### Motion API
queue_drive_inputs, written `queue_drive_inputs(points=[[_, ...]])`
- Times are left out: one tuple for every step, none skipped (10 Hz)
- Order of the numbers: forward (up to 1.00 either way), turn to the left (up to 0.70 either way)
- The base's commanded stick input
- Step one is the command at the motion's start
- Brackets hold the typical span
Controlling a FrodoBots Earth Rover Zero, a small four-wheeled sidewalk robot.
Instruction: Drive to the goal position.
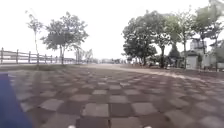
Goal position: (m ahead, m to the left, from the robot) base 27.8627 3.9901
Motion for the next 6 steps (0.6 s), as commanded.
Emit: queue_drive_inputs(points=[[1.00,0.00],[1.00,0.00],[1.00,0.00],[1.00,0.00],[1.00,0.00],[1.00,0.00]])
